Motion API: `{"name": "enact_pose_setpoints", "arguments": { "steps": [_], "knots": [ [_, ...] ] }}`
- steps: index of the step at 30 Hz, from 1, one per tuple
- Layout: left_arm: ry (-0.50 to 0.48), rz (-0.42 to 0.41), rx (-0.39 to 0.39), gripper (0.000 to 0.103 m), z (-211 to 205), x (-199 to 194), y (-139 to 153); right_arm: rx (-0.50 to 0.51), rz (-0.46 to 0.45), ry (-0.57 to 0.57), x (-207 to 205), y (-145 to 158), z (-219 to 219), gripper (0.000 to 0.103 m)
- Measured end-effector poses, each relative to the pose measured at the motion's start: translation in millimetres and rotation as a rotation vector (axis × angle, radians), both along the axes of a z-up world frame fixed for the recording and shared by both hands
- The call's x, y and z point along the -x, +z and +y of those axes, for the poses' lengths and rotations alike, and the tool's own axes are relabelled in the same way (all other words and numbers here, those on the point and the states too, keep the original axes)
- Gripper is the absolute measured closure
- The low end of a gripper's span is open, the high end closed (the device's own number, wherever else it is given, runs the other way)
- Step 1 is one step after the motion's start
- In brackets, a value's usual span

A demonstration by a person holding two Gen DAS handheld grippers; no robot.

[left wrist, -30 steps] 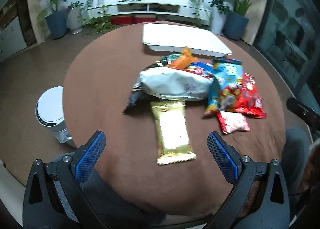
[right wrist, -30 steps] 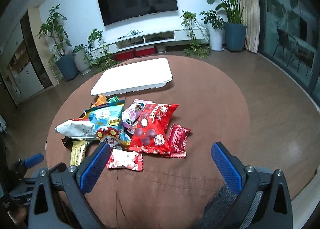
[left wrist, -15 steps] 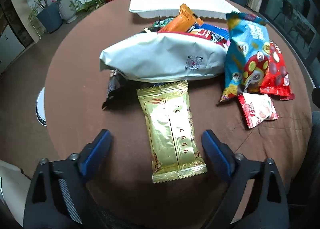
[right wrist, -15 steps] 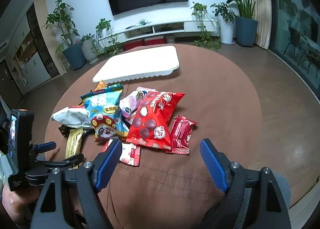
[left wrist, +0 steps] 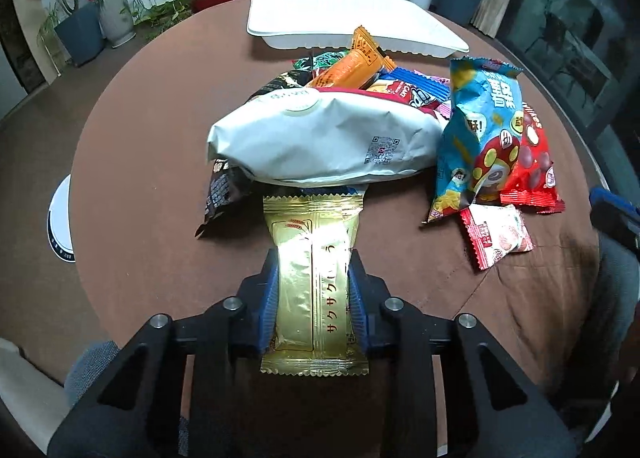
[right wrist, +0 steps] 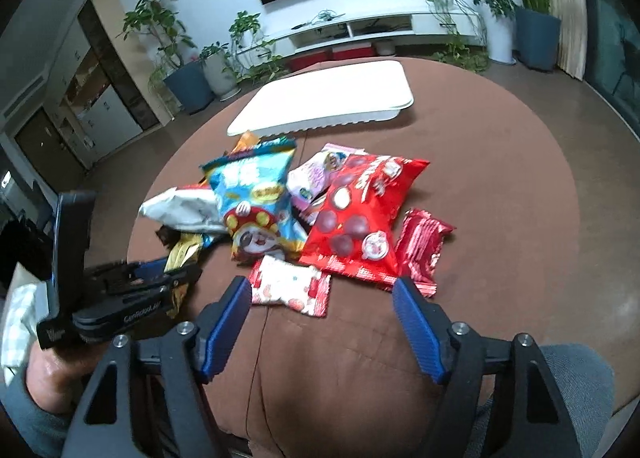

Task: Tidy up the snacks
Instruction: 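Grasp the gold wafer bar with the left gripper while the right grasps the red Mylikes bag, then carry the gold wafer bar and red Mylikes bag into the white tray with both grippers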

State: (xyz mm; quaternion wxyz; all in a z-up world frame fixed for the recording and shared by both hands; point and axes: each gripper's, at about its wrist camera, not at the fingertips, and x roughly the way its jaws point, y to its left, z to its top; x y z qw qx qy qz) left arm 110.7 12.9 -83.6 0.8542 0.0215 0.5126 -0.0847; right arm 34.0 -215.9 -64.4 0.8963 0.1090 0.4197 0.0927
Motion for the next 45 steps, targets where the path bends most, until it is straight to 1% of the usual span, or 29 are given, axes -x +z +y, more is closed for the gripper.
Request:
{"name": "enact_pose_setpoints", "arguments": {
  "steps": [1, 2, 4, 6, 7, 11, 15, 19, 24, 25, 28, 32, 33, 34, 38, 42, 45],
  "knots": [
    [-0.004, 0.001, 0.008, 0.074, 1, 0, 0, -0.001, 0.0, -0.008, -3, 1, -1, 0.027],
    [-0.007, -0.004, 0.021, 0.074, 4, 18, -2, -0.008, 0.007, -0.018, -7, 2, -4, 0.028],
    [-0.014, -0.001, 0.051, 0.074, 11, 20, 0, -0.045, 0.019, -0.021, -16, 1, -7, 0.029],
    [-0.023, 0.006, 0.096, 0.075, 17, 21, 2, -0.068, 0.037, -0.025, -24, -1, -10, 0.032],
    [-0.027, 0.008, 0.113, 0.075, 14, 26, 1, -0.076, 0.045, -0.024, -29, -2, -10, 0.032],
    [-0.028, 0.007, 0.157, 0.075, 17, 28, -3, -0.116, 0.102, -0.035, -51, -13, -12, 0.037],
    [-0.036, -0.002, 0.207, 0.075, 25, 31, 0, -0.113, 0.134, -0.064, -68, -17, -13, 0.037],
    [-0.048, -0.005, 0.234, 0.075, 22, 32, 0, -0.098, 0.161, -0.084, -79, -23, -14, 0.037],
    [-0.049, 0.001, 0.253, 0.075, 20, 32, -2, -0.115, 0.204, -0.085, -90, -37, -14, 0.038],
    [-0.048, 0.001, 0.256, 0.075, 19, 33, -4, -0.108, 0.203, -0.083, -91, -38, -13, 0.038],
    [-0.044, 0.0, 0.267, 0.075, 20, 31, -6, -0.113, 0.202, -0.079, -94, -40, -14, 0.044],
    [-0.043, -0.001, 0.278, 0.075, 25, 31, -6, -0.126, 0.195, -0.067, -93, -41, -13, 0.054],
    [-0.042, -0.002, 0.282, 0.075, 30, 37, -5, -0.138, 0.193, -0.06, -93, -41, -13, 0.059],
    [-0.042, -0.002, 0.284, 0.075, 29, 43, -3, -0.142, 0.192, -0.059, -92, -41, -12, 0.06],
    [-0.041, -0.004, 0.287, 0.075, 30, 41, -6, -0.14, 0.176, -0.058, -90, -39, -11, 0.068],
    [-0.04, -0.011, 0.296, 0.075, 29, 39, -5, -0.172, 0.159, -0.06, -84, -33, -15, 0.072],
    [-0.043, -0.015, 0.312, 0.075, 30, 38, -2, -0.206, 0.14, -0.064, -76, -28, -18, 0.073]
  ]
}}
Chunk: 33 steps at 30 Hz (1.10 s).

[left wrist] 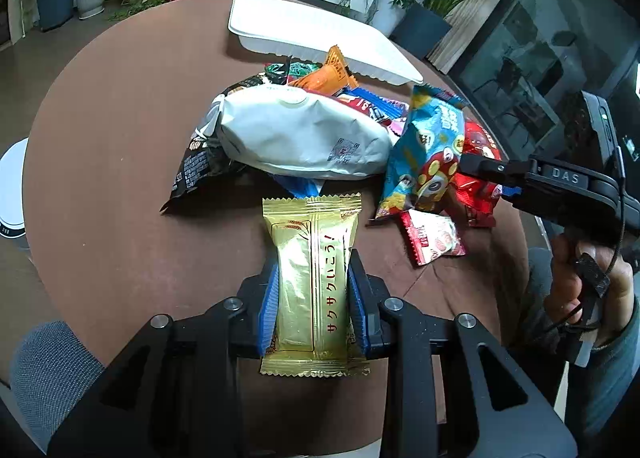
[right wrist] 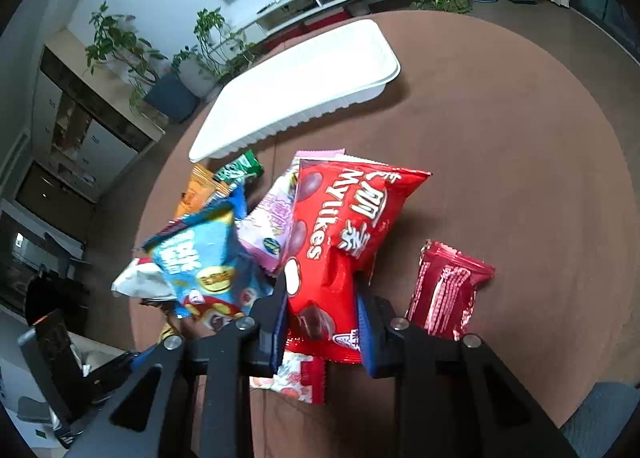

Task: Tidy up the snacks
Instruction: 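Carry the gold wafer bar and red Mylikes bag into the white tray with both grippers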

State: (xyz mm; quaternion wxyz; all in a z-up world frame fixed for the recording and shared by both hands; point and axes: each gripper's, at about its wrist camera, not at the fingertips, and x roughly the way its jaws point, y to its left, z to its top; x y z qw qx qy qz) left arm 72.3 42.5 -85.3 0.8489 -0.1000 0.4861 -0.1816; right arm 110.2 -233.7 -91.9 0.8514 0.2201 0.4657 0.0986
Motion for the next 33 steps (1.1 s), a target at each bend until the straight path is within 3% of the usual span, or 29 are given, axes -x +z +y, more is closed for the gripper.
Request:
{"name": "enact_pose_setpoints", "arguments": {
  "steps": [11, 16, 23, 29, 33],
  "knots": [
    [-0.004, -0.008, 0.054, 0.075, 12, 1, 11, -0.106, -0.05, 0.003, 21, 17, -12, 0.073],
    [0.008, -0.006, 0.117, 0.075, 33, -2, 26, -0.125, -0.069, 0.001, 19, 23, -21, 0.073],
    [0.059, -0.057, 0.183, 0.075, 84, -37, 71, -0.134, -0.084, -0.057, 8, 34, -61, 0.073],
    [0.023, -0.095, 0.142, 0.075, 96, -87, 120, -0.112, -0.099, -0.119, -28, 54, -109, 0.073],
    [-0.035, -0.09, 0.134, 0.075, 91, -107, 133, -0.084, -0.108, -0.109, -49, 61, -112, 0.073]
  ]
}}
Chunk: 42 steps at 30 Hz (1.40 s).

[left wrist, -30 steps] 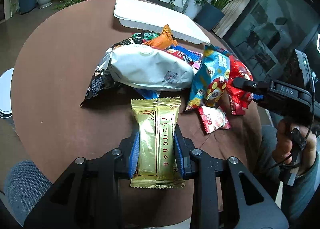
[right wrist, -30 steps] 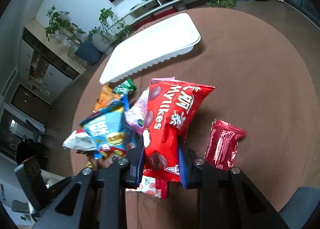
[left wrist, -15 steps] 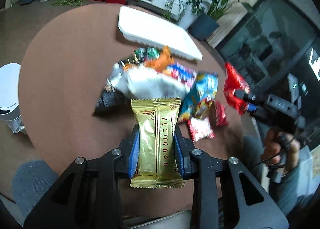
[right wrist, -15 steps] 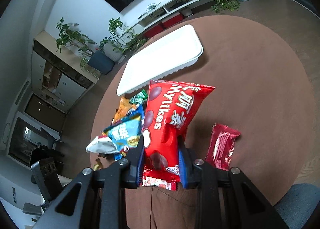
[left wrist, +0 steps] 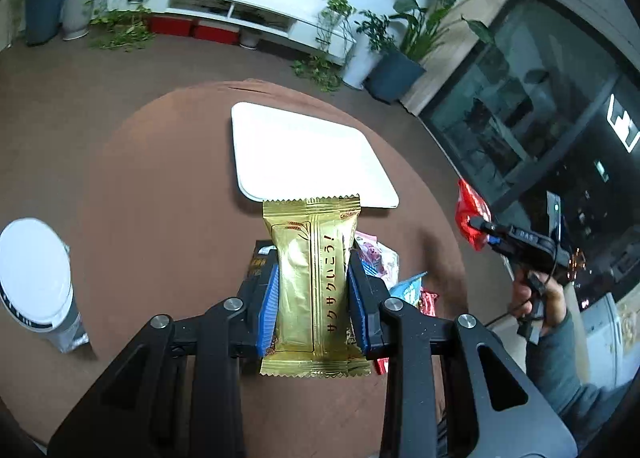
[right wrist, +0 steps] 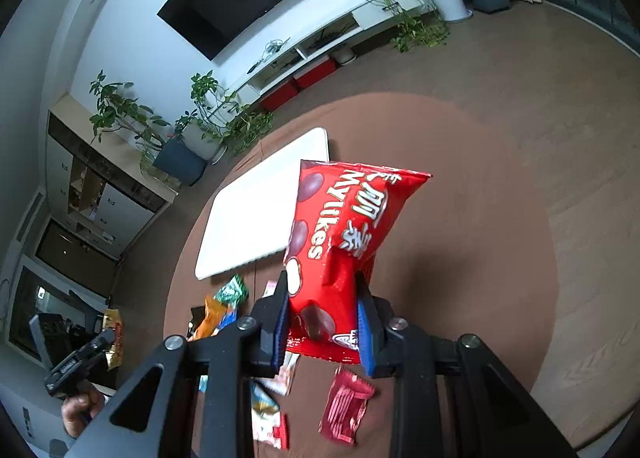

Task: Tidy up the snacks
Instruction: 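Carry the gold wafer bar and red Mylikes bag into the white tray with both grippers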

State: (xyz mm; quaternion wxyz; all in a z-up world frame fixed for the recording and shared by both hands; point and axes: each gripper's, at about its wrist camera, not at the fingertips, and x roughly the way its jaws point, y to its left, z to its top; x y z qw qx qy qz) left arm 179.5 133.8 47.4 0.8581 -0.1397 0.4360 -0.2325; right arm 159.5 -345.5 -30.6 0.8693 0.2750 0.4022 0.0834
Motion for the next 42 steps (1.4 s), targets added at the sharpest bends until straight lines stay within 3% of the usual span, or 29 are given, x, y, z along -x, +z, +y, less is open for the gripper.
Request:
{"name": "enact_pose_setpoints", "arguments": {
  "steps": [3, 9, 17, 27, 32, 40, 42],
  "knots": [
    [-0.01, -0.003, -0.005, 0.075, -1, -26, 8, 0.012, -0.001, 0.02, -22, 2, 3, 0.073],
    [-0.032, 0.015, -0.095, 0.075, -24, -114, 11, 0.007, -0.006, 0.112, -81, 7, 31, 0.073],
    [-0.05, 0.105, -0.17, 0.075, -66, -210, -36, 0.082, 0.047, 0.25, -166, -7, 89, 0.073],
    [-0.032, 0.176, -0.262, 0.075, -86, -230, -96, 0.214, 0.189, 0.234, -212, -64, 96, 0.073],
    [-0.051, 0.164, -0.308, 0.074, -109, -227, -107, 0.249, 0.188, 0.242, -216, -67, 98, 0.072],
    [-0.045, 0.14, -0.334, 0.073, -123, -221, -115, 0.282, 0.204, 0.242, -211, -72, 109, 0.059],
    [-0.044, 0.147, -0.34, 0.073, -122, -224, -116, 0.284, 0.203, 0.24, -211, -71, 109, 0.051]
  ]
}}
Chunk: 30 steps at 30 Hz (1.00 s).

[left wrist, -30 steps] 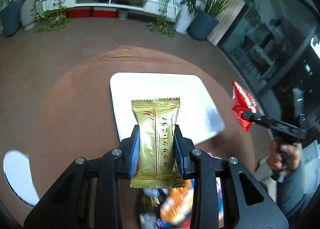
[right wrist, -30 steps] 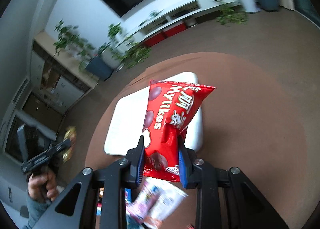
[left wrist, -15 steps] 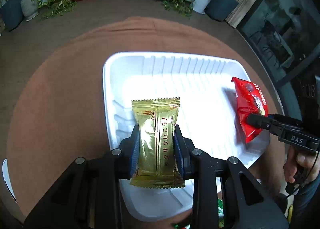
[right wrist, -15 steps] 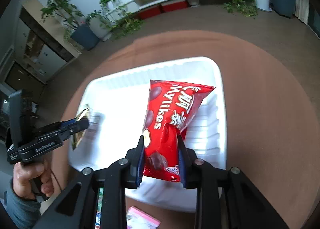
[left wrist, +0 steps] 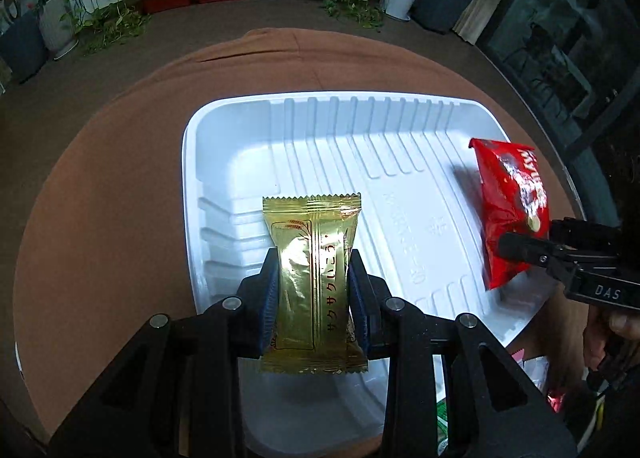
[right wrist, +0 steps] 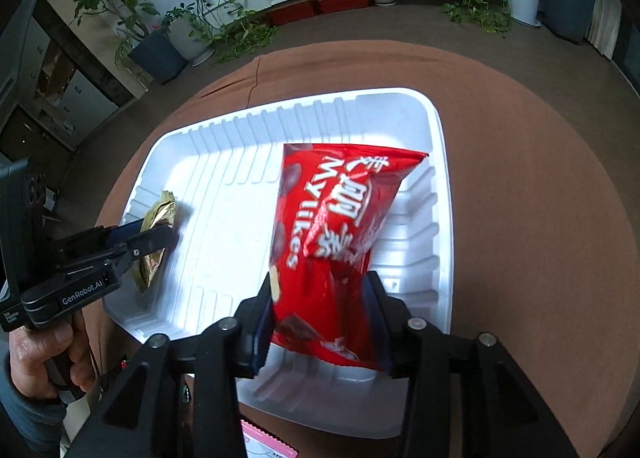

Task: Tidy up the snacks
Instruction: 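Carry the gold wafer bar and red Mylikes bag into the white tray with both grippers, then open both grippers and withdraw from the tray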

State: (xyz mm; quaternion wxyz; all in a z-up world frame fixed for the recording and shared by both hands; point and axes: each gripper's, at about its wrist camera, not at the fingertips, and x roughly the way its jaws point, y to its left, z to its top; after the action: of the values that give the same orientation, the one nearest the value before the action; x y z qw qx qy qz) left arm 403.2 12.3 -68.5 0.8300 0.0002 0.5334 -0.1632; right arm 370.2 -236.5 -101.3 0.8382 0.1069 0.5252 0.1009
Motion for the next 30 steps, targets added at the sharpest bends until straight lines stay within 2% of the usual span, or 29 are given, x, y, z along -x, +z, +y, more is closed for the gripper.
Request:
{"name": "enact_pose_setpoints", "arguments": {
  "steps": [4, 6, 10, 12, 14, 17, 20, 24, 28, 30],
  "knots": [
    [0.01, -0.019, 0.025, 0.061, 9, 7, 14, -0.005, -0.036, 0.001, 6, 12, -2, 0.04],
    [0.024, -0.061, 0.044, 0.043, 19, 20, 31, -0.016, -0.063, -0.01, 12, 24, -6, 0.034],
    [0.032, -0.149, 0.119, 0.023, 41, 47, 66, -0.04, -0.133, -0.029, 36, 50, -19, 0.025],
    [0.035, -0.206, 0.143, 0.006, 53, 68, 86, -0.046, -0.179, -0.041, 58, 66, -25, 0.022],
    [0.029, -0.254, 0.165, 0.002, 61, 91, 100, -0.059, -0.234, -0.043, 88, 82, -32, 0.021],
    [0.035, -0.327, 0.146, 0.001, 71, 138, 120, -0.058, -0.299, -0.066, 126, 97, -39, 0.017],
    [0.041, -0.311, 0.128, 0.001, 70, 179, 126, -0.09, -0.346, -0.099, 180, 98, -44, 0.015],
    [0.111, -0.301, 0.168, 0.001, 64, 245, 117, -0.135, -0.36, -0.149, 239, 81, -36, 0.014],
    [0.103, -0.269, 0.23, 0.001, 37, 299, 87, -0.152, -0.344, -0.164, 286, 57, -17, 0.014],
    [0.081, -0.25, 0.229, 0.001, 22, 312, 72, -0.174, -0.33, -0.153, 305, 46, -3, 0.014]
  ]
}}
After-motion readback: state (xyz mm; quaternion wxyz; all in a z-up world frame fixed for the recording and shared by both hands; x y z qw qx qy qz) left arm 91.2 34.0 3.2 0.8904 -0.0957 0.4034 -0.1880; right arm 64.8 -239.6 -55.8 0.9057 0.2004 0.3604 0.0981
